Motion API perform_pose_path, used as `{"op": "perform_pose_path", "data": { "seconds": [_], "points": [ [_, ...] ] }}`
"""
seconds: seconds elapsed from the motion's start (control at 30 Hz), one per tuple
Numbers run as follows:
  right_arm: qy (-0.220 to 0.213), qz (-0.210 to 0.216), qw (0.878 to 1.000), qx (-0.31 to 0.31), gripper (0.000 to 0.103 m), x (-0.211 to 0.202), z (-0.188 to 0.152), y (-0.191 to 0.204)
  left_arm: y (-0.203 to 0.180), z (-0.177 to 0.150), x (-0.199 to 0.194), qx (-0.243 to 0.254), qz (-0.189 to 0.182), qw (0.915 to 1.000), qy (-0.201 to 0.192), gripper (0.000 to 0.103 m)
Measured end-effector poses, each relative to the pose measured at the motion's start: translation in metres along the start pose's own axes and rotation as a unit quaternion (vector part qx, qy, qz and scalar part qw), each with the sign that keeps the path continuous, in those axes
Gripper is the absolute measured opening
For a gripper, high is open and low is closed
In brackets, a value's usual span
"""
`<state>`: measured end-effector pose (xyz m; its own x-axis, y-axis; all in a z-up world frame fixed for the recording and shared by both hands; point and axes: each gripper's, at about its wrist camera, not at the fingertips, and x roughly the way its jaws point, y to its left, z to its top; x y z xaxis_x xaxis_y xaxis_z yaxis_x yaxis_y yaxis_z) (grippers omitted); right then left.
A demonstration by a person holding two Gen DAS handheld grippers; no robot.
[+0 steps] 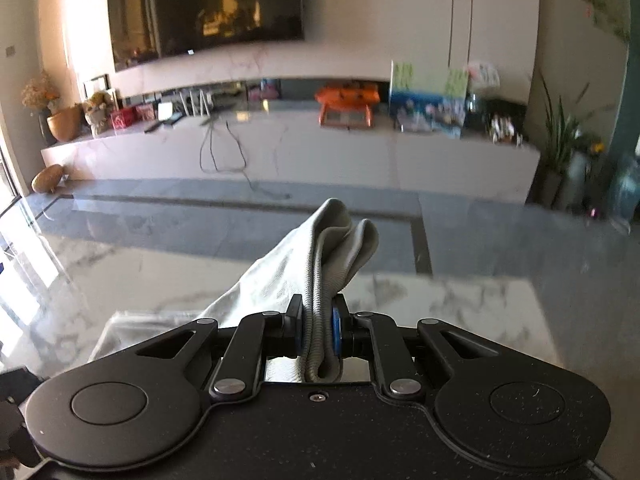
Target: Fold clothes
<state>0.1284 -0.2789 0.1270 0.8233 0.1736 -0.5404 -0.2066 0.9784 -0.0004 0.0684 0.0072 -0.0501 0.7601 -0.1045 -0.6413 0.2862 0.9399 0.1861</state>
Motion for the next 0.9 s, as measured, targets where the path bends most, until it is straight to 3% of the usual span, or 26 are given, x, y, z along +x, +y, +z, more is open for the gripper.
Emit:
{"op": "perform_pose_path", "data": {
  "seconds": [0.17, 0.3, 0.37, 0.63, 0.9],
  "points": [
    [-0.030, -0.024, 0.999, -0.018, 0.012, -0.023, 0.025, 0.003, 0.003, -0.007, -0.012, 0.004, -0.003, 1.0000, -0.001, 0.038],
    [-0.032, -0.052, 0.998, -0.004, 0.012, -0.025, 0.028, -0.016, -0.001, 0.001, -0.007, 0.000, -0.022, 0.9998, 0.002, 0.016],
    [-0.023, -0.064, 0.998, 0.005, 0.012, -0.019, 0.021, -0.029, -0.003, 0.003, -0.004, -0.001, -0.023, 0.9997, 0.005, 0.015],
    [0.051, -0.093, 0.989, 0.108, 0.012, 0.030, -0.075, -0.105, -0.022, 0.006, 0.002, 0.024, -0.010, 0.9995, 0.020, 0.013],
    [0.097, -0.083, 0.975, 0.181, 0.012, 0.060, -0.139, -0.134, -0.022, 0.005, 0.002, 0.022, -0.006, 0.9995, 0.023, 0.013]
  ]
}}
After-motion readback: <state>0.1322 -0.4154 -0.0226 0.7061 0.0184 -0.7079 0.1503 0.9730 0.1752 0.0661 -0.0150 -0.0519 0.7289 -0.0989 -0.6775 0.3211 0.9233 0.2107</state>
